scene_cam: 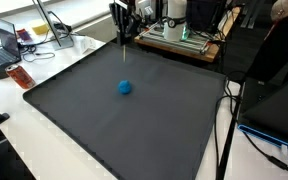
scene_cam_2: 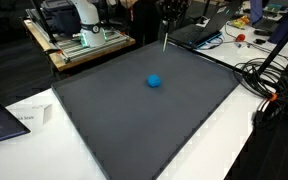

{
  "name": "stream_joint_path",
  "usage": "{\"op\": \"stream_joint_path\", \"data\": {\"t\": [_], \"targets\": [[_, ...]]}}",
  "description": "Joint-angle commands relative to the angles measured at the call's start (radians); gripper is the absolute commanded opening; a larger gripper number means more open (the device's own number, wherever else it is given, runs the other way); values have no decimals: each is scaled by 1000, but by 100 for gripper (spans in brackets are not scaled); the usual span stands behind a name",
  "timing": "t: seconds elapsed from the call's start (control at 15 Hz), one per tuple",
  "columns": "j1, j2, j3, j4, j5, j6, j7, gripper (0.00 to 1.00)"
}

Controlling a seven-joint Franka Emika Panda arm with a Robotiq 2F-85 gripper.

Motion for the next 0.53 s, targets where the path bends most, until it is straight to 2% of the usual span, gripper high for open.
{"op": "stream_joint_path", "data": {"t": [0.0,0.2,0.47], "targets": [[66,94,6,106,-142,-60,158,3],[130,185,1,196,-244,-132,264,3],[213,336,-11,348,-337,-273,325,3]]}}
